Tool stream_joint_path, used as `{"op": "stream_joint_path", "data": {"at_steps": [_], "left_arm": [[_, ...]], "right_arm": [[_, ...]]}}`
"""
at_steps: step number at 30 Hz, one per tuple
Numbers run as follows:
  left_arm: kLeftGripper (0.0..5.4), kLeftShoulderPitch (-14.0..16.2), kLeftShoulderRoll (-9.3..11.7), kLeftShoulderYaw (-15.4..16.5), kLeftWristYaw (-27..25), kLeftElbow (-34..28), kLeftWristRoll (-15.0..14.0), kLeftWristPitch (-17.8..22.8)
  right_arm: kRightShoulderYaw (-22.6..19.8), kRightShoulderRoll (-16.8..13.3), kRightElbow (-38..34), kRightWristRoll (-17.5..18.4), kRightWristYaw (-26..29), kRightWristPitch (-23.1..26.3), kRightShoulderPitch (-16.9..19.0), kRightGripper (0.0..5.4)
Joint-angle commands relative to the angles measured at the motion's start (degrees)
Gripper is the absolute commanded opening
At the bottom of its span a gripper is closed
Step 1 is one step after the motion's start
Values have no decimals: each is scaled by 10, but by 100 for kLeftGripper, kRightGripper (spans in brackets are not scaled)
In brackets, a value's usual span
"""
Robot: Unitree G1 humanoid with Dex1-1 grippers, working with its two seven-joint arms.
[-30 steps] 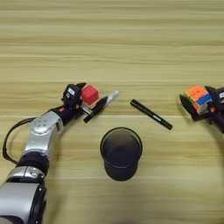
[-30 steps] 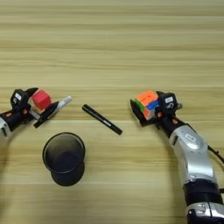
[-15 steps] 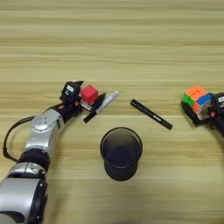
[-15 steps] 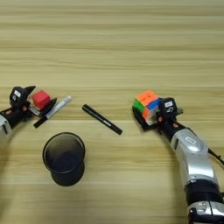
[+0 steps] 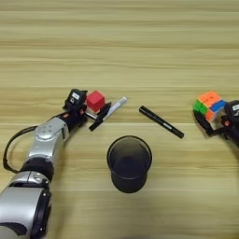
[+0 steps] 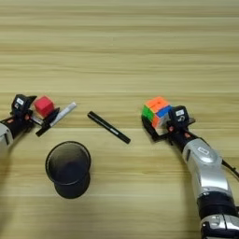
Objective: Move the objects on the table
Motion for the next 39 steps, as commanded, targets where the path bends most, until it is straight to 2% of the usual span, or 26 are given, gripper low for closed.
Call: {"op": "stream_joint_path", "data": {"at_steps": [1,17,31,39], "left_arm": [[500,-10,-3,2,-1,4,4,6],[354,-6,-4,3,-4,-2,1,9],[220,-5,-4,5,-3,-3,1,6],[217,-3,-2,4,0,-5,5,1]], "right_arm": [[0,-4,2,-6,-3,-6,-8,505],[-1,-6,2,-8,-4,-6,-8,337],[-2,-7,4,-7,-3,-7,-11,333],[-3,-7,0,-5,-3,-9,-12,333]]}}
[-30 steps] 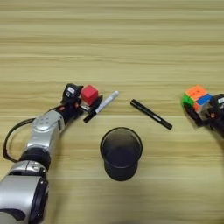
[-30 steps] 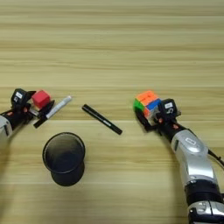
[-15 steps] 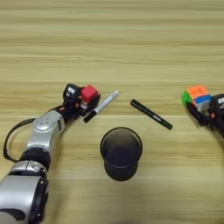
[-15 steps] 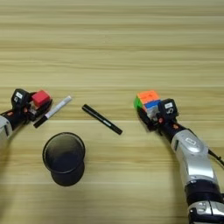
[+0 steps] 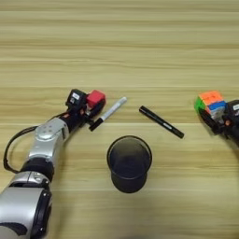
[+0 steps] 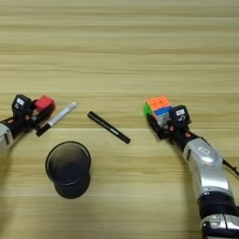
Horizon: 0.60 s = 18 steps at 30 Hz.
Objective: Move the objects on the table
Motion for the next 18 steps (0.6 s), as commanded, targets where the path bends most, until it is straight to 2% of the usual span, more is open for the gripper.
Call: {"op": "stream_joint_path", "data": {"at_steps": [1,8,18], "left_arm": [[217,-3,0,1,4,-5,5,-3],[217,2,4,0,6,-24,7,-19],[217,23,7,12,-19,-110,-17,-10]], "right_arm": [[-3,-4,-4,-1,-3,-2,-11,333],[-7,-3,-35,7,-2,-1,-11,333],[-4,-4,-126,18,0,19,2,333]]}}
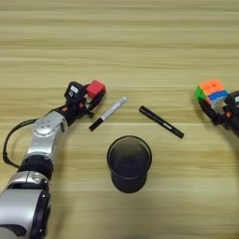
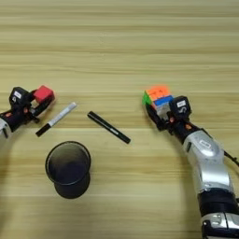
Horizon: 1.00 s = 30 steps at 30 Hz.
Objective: Move the objects on the table
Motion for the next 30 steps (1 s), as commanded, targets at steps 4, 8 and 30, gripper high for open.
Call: {"op": "stream_joint_path", "data": {"at_steps": [4,8,30], "left_arm": [[217,34,2,0,-50,-89,-35,8],[217,62,3,-11,-111,-147,-64,4],[217,138,11,-52,-217,-295,-98,25]], "right_arm": [[4,-5,-93,20,14,28,12,333],[14,-8,-145,32,35,35,22,333],[94,-42,-209,32,165,38,86,333]]}}
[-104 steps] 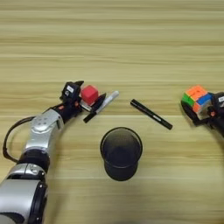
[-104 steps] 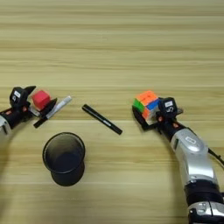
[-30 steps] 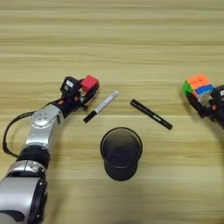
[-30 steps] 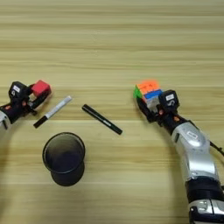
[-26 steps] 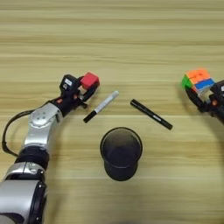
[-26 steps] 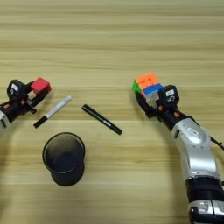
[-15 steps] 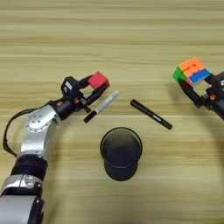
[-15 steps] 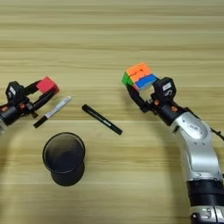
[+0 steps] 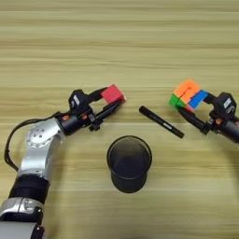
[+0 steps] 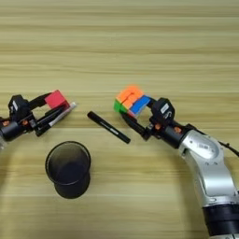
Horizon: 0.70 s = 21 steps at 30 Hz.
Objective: Move the objects on the table
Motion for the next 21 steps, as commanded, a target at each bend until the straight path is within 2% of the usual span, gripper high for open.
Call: {"op": "stream_joint_path", "data": {"at_steps": [1,6,11,19,21], "left_arm": [[217,19,9,-16,-16,-53,-11,13],[217,30,13,-32,-25,-103,-13,29],[217,29,17,-47,-33,-120,-12,39],[217,16,21,-77,-45,-123,-5,46],[217,0,18,-101,-60,-116,-2,55]], "right_arm": [[21,-10,-3,-6,18,4,8,333],[52,-18,-5,-12,49,2,18,333],[71,-24,5,-19,65,3,16,333],[95,-33,28,-34,88,7,8,333],[114,-34,49,-54,97,8,-9,333]]}}
